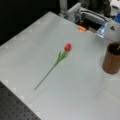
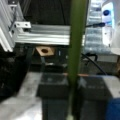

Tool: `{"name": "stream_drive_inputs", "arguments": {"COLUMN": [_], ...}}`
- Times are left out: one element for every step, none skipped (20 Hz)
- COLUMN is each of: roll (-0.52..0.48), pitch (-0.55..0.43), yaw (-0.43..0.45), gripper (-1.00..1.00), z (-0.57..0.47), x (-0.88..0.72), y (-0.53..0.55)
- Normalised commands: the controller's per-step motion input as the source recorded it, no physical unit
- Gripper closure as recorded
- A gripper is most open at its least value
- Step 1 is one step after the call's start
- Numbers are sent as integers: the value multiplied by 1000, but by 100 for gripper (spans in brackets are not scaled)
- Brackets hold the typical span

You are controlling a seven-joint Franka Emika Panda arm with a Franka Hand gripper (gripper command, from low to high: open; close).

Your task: Flower insertion into a vase

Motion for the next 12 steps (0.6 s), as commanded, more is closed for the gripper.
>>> {"name": "stream_drive_inputs", "arguments": {"roll": [-181, -182, -245, -260, -269, -266, -266, -259, -252, -247, -222, -211], "pitch": [205, 189, 414, 466, 473, 443, 410, 383, 396, 389, 417, 427], "yaw": [47, 45, 43, 42, 38, 35, 36, 39, 44, 48, 41, 33], "gripper": [100, 100, 100, 100, 100, 100, 100, 100, 100, 100, 100, 100], "z": [88, 87, 79, 73, 61, 44, 33, 29, 33, 41, 62, 71], "x": [140, 131, 141, 149, 185, 236, 284, 315, 351, 370, 395, 420], "y": [-32, -35, -33, -32, -24, -16, -7, -2, 5, 9, 13, 18]}}
